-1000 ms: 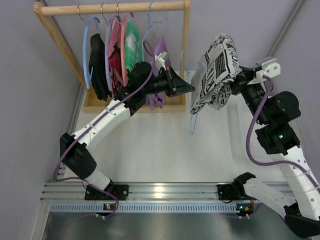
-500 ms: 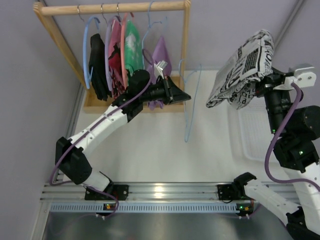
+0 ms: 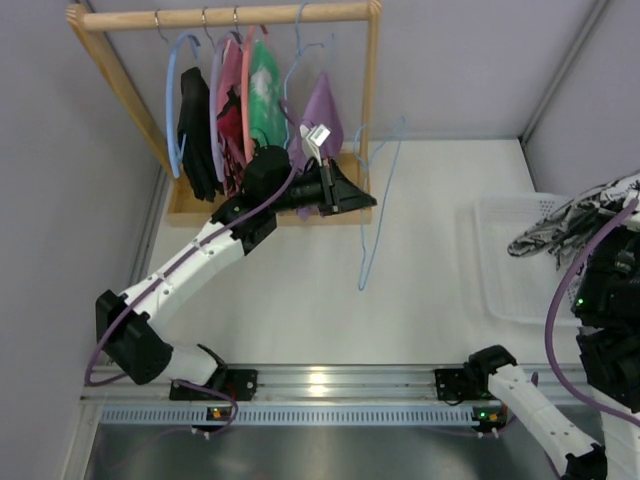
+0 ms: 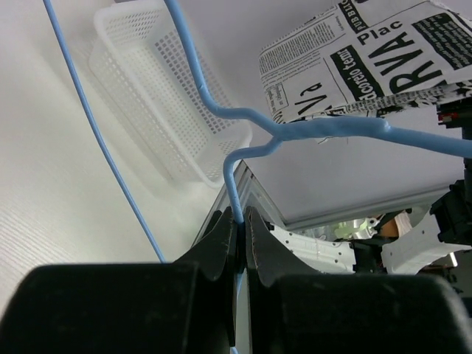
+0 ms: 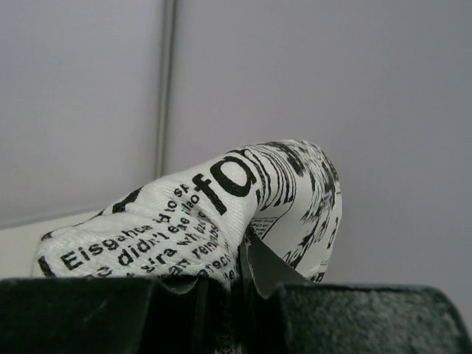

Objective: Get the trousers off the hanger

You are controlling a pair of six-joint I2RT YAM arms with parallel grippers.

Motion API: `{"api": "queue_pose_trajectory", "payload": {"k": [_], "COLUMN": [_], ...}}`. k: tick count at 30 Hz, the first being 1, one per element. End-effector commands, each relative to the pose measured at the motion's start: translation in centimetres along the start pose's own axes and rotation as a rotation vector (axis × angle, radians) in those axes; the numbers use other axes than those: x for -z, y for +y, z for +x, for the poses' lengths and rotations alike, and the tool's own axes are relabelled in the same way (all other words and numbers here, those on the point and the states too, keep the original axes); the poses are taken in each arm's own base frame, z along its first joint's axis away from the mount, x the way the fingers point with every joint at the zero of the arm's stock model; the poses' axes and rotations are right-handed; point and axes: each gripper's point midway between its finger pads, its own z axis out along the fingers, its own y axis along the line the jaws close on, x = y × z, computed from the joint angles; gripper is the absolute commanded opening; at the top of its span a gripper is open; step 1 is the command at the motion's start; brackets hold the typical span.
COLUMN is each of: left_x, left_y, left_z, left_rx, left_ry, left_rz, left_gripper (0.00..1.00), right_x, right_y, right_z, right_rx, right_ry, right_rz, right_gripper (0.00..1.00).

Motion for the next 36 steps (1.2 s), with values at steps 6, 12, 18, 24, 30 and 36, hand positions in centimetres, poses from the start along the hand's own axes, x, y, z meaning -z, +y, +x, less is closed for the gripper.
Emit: {"api": "queue_pose_trajectory", "payload": {"k": [6, 12, 18, 24, 30, 36], "left_x": [1.6, 2.4, 3.2, 3.9, 4.6, 5.5], "left_y": [-3.1, -3.9, -4.8, -5.9, -6.8, -6.7], "left_z": [1.5, 1.6, 1.4, 1.1, 1.0, 0.3], "left_rx": [-0.234, -0.249, -0.236, -0.236, -0.269, -0.388], "left_ry": [-0.007, -0.023, -0.043, -0.057, -0.068, -0.103], "left_rz": [0.045, 0.045, 0.054, 0.073, 0.092, 0.048], "left_gripper": [0.0, 0.0, 0.0, 0.0, 0.0, 0.0], "right_x": [1.7, 1.7, 1.2, -0.7, -3.9, -7.0], "right_y": [-3.8, -4.1, -2.5, 1.1, 6.7, 10.8], "right_z": [5.5, 9.7, 14.4, 19.2, 24.3, 28.6], "right_rx": [0.184, 0.251, 0.368, 0.403, 0.413, 0.418], "right_ry": [0.176, 0.318, 0.397, 0.421, 0.446, 0.528], "right_rz": [0.22, 0.334, 0.33, 0.255, 0.067, -0.048], "right_gripper": [0.0, 0.0, 0.0, 0.0, 0.0, 0.0]}}
